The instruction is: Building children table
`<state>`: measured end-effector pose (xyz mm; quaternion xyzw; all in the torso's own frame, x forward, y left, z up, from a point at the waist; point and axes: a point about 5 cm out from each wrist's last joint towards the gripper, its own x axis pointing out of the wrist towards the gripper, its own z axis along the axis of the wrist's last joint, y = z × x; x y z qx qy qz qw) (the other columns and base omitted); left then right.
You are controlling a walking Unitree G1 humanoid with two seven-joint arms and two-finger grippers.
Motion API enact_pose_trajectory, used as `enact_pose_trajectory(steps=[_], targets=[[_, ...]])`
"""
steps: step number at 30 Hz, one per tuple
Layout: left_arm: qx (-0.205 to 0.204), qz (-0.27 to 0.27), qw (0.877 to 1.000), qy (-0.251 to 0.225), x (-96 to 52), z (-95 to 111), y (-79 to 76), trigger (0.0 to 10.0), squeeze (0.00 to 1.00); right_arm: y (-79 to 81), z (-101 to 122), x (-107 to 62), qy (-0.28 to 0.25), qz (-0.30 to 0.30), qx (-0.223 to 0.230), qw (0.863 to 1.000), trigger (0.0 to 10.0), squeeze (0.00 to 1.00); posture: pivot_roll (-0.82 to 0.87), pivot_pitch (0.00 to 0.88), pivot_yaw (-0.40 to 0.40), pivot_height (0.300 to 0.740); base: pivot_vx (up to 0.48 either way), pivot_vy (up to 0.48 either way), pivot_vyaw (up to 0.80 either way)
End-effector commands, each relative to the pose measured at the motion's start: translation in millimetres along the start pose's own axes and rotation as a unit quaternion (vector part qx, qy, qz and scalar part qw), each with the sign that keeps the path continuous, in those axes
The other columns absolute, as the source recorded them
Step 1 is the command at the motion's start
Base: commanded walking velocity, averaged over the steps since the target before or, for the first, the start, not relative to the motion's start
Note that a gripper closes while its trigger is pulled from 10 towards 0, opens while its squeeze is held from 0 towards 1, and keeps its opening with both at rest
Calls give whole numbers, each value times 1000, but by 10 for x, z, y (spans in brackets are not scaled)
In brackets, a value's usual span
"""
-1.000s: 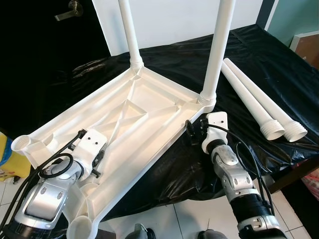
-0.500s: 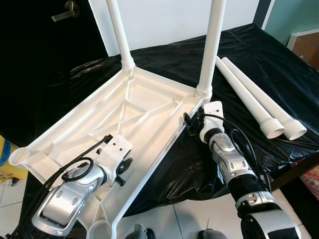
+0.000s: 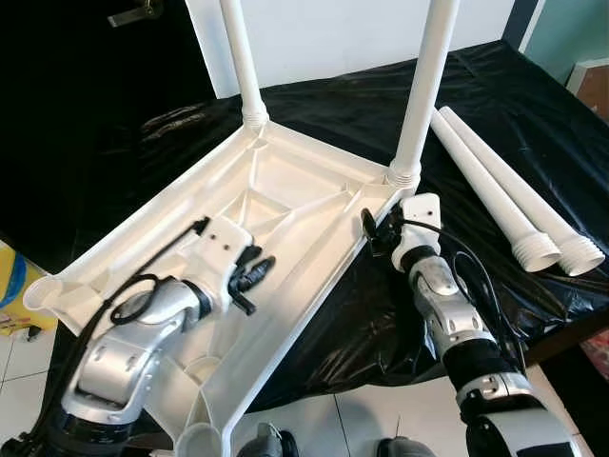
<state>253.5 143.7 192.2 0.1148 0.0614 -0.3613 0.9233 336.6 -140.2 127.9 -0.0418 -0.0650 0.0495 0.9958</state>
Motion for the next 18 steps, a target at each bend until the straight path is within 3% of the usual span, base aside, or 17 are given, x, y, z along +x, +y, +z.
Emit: enact_pose_trajectory(steps=[1,4,12,18], targets=[[1,-12,1000,1,-75,-17,12,10000,0,-82,-62,-101,5,-33,-7,999,10000,0,4,124,69,740,0,0,0],[6,13,1000,11,-127,-45,126,10000,0,-127,-115,-199,17,-63,1,998,10000,0,4,125,66,740,0,0,0],[2,83,994,77,-222,-212,402,10000,0,-58,-193,-216,41,-79,15,996,10000,0,11,115,62,740,0,0,0],[50,109,983,136,-328,-327,520,10000,0,36,-179,-159,44,-55,24,997,10000,0,20,102,61,740,0,0,0]])
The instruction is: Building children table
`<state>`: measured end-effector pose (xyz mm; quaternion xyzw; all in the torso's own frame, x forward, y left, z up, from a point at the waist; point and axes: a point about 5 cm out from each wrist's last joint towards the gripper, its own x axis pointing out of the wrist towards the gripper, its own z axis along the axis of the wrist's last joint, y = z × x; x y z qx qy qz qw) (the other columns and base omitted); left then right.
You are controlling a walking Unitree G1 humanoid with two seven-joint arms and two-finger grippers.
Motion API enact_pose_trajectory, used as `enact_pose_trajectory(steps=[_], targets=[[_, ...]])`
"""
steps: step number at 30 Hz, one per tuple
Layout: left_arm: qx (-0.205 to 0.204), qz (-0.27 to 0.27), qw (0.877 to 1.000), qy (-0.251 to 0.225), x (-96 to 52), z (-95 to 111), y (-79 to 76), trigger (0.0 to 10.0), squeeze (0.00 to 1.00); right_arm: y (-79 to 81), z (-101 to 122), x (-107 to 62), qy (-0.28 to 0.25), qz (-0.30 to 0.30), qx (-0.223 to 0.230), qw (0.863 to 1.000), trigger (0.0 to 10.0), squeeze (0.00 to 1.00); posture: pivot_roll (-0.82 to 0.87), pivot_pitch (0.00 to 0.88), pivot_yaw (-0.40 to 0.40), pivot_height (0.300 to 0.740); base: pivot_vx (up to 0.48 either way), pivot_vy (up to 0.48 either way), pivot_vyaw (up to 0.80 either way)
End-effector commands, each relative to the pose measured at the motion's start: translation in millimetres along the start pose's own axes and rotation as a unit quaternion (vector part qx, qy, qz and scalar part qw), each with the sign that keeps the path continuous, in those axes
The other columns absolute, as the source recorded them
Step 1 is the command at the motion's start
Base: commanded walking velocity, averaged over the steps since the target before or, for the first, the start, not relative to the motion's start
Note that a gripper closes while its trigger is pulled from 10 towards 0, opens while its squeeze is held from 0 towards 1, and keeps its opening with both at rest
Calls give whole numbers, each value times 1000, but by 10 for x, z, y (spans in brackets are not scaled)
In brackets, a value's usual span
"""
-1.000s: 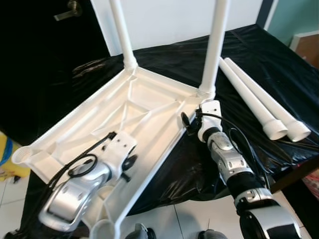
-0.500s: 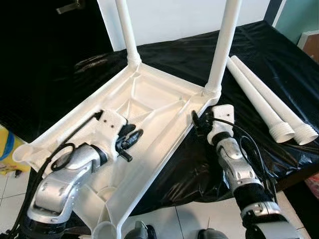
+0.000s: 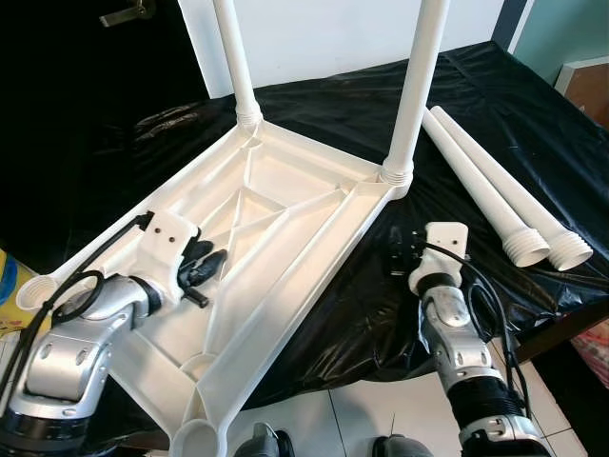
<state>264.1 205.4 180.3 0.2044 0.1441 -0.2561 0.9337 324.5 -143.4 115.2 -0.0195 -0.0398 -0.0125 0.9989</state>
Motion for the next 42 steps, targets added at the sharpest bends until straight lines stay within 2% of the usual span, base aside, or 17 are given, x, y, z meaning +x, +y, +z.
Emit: enact_pose_trajectory(steps=[1,3,5,9,12,16,18,19,22,23,24,25,26,28,38,41,42], targets=[[12,15,999,27,-14,-88,34,10000,0,66,-70,-12,20,18,4,1000,10000,0,21,101,61,740,0,0,0],[24,18,999,39,-24,-113,47,10000,0,100,-66,8,23,34,5,999,10000,0,25,98,58,740,0,0,0],[62,10,996,61,-33,-161,39,10000,0,121,-37,53,25,47,7,999,10000,0,26,98,58,740,0,0,0],[81,-1,994,77,-40,-194,17,10000,0,124,-1,98,24,57,5,998,10000,0,26,100,58,740,0,0,0],[108,-72,986,103,-85,-267,-156,10000,0,80,25,162,27,56,1,998,10000,0,30,102,57,740,0,0,0],[113,-95,983,106,-98,-282,-219,10000,0,70,27,173,28,55,0,998,10000,0,30,102,57,740,0,0,0],[112,-120,981,107,-105,-292,-293,10000,0,64,24,183,31,57,-1,998,10000,0,29,105,59,740,0,0,0],[110,-148,977,105,-97,-294,-389,10000,0,73,17,194,35,64,-2,997,10000,0,27,109,64,740,0,0,0],[110,-148,977,105,-97,-294,-389,10000,0,73,17,194,35,64,-2,997,10000,0,27,109,64,740,0,0,0],[107,-171,975,98,-66,-275,-483,10000,0,100,13,209,38,80,-4,996,10000,0,23,112,70,740,0,0,0],[107,-171,975,98,-66,-275,-483,10000,0,100,13,209,38,80,-4,996,10000,0,23,112,70,740,0,0,0],[101,-196,972,85,-18,-236,-595,10000,0,164,7,230,40,108,-6,993,10000,0,14,115,81,740,0,0,0],[101,-196,972,85,-18,-236,-595,10000,0,164,7,230,40,108,-6,993,10000,0,14,115,81,740,0,0,0],[96,-232,967,54,57,-140,-766,10000,0,294,11,263,39,159,-5,987,10000,0,8,118,87,740,0,0,0],[86,-258,962,17,148,0,-919,10000,0,498,112,375,26,221,2,975,10000,0,5,115,85,740,0,0,0],[89,-248,965,10,181,22,-926,10000,0,476,122,413,28,211,-5,977,10000,0,5,115,83,740,0,0,0],[88,-227,970,1,218,48,-891,10000,0,414,137,439,24,191,-10,981,10000,0,10,116,76,740,0,0,0]])
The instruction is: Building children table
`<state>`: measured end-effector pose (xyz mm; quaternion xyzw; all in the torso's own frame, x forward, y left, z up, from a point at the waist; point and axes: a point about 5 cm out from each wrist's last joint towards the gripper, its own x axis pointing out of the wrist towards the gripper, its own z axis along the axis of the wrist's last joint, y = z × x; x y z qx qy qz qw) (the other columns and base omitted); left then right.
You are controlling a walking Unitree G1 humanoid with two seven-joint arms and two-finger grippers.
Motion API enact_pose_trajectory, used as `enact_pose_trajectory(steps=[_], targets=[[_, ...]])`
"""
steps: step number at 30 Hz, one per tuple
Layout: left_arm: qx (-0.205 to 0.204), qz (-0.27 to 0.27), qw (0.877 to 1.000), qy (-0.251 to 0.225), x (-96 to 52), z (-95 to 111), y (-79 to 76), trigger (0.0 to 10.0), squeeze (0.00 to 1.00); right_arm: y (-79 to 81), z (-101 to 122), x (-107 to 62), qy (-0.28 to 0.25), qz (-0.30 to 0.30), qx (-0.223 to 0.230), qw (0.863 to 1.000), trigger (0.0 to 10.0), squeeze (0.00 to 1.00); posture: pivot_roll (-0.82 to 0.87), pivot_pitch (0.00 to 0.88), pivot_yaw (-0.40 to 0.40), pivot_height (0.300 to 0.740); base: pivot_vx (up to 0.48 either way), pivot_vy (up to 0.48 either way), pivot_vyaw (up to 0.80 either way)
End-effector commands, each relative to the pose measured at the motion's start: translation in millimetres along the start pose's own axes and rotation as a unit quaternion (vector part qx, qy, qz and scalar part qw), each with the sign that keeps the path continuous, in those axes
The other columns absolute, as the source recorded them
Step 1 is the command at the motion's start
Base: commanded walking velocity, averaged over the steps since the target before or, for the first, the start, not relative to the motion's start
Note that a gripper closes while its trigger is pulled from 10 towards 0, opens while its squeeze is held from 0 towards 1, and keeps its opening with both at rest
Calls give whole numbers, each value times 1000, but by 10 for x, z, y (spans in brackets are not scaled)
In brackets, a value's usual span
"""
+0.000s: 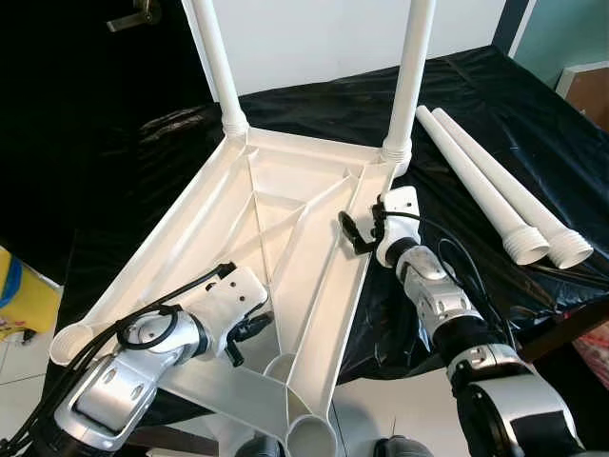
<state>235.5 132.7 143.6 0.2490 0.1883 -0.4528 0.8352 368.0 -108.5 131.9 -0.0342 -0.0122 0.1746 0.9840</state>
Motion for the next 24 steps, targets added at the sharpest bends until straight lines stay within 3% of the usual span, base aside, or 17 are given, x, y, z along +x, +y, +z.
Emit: enact_pose_trajectory(steps=[1,7,11,14,19,24], targets=[[15,-14,1000,-24,26,93,-30,10000,0,56,-8,23,1,3,-2,1000,10000,0,10,116,76,740,0,0,0],[21,39,998,-47,10,159,115,10000,0,-88,24,-11,-18,-39,4,999,10000,0,10,118,74,740,0,0,0],[14,88,992,-94,-77,292,290,10000,0,-214,43,-87,-43,-69,11,997,10000,0,7,123,72,740,0,0,0],[-21,112,981,-156,-216,403,423,10000,0,-289,36,-248,-72,-71,6,995,10000,0,4,129,68,740,0,0,0],[-8,79,979,-187,-296,393,324,10000,0,-199,8,-448,-86,-17,-10,996,10000,0,-5,136,69,740,0,0,0],[-12,9,969,-246,-418,428,103,10000,0,-77,-8,-653,-83,73,-26,994,10000,0,-15,141,72,740,0,0,0]])
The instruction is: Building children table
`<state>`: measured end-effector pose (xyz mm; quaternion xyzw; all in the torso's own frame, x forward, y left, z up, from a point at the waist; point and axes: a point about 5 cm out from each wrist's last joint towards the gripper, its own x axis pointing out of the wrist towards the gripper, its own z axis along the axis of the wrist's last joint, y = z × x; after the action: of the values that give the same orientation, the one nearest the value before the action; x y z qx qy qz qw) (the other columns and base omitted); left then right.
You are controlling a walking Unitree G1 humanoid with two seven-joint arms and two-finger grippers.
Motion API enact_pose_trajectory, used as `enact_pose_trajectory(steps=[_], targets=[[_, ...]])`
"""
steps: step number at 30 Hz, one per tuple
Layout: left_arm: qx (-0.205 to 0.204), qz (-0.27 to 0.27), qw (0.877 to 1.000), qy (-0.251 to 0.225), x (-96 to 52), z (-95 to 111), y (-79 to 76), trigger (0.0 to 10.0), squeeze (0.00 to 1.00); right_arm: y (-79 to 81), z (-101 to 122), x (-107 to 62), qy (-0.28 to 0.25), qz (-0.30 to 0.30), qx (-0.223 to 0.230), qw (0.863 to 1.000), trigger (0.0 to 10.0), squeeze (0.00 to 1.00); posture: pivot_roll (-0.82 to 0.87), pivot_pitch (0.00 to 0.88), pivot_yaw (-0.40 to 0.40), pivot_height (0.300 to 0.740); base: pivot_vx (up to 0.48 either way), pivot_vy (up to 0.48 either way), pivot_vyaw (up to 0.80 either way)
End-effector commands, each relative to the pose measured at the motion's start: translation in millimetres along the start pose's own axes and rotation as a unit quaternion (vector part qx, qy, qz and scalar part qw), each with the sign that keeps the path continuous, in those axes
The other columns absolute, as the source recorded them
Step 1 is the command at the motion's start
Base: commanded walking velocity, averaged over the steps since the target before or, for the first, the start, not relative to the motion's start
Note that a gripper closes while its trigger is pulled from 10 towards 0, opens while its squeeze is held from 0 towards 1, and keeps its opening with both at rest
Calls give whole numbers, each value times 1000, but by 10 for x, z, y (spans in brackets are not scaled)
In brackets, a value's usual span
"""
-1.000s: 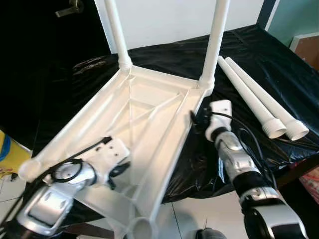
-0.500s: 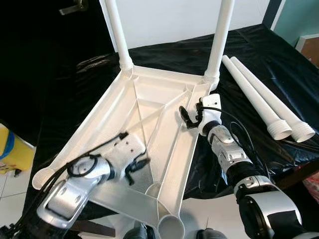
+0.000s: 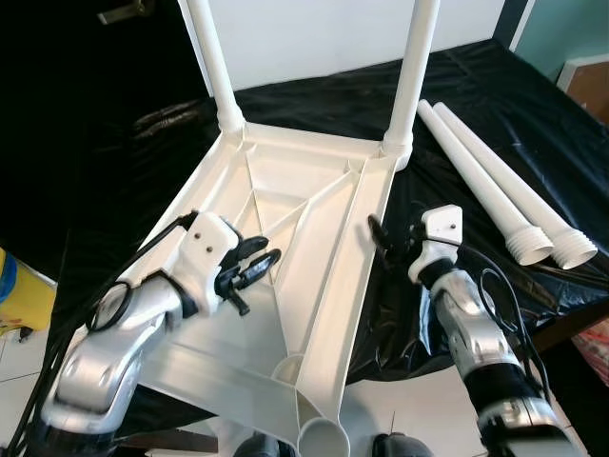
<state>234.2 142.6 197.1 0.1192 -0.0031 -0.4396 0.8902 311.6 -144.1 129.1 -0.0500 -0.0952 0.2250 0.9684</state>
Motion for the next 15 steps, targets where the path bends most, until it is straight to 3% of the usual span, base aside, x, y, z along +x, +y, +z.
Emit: enact_pose_trajectory(steps=[1,5,10,12,15], targets=[[17,-64,998,-25,-51,83,-95,10000,0,69,37,-17,-3,35,7,999,10000,0,-15,144,68,740,0,0,0],[35,-98,994,-25,-133,87,-181,10000,0,84,104,-93,-1,74,4,997,10000,0,-11,145,60,740,0,0,0],[61,-129,990,10,-232,3,-244,10000,0,84,150,-153,6,91,2,996,10000,0,-7,145,54,740,0,0,0],[78,-136,986,54,-290,-124,-274,10000,0,80,166,-186,14,98,0,995,10000,0,1,142,43,740,0,0,0],[87,-139,983,84,-323,-217,-290,10000,0,79,177,-204,19,102,0,995,10000,0,1,139,42,740,0,0,0]])
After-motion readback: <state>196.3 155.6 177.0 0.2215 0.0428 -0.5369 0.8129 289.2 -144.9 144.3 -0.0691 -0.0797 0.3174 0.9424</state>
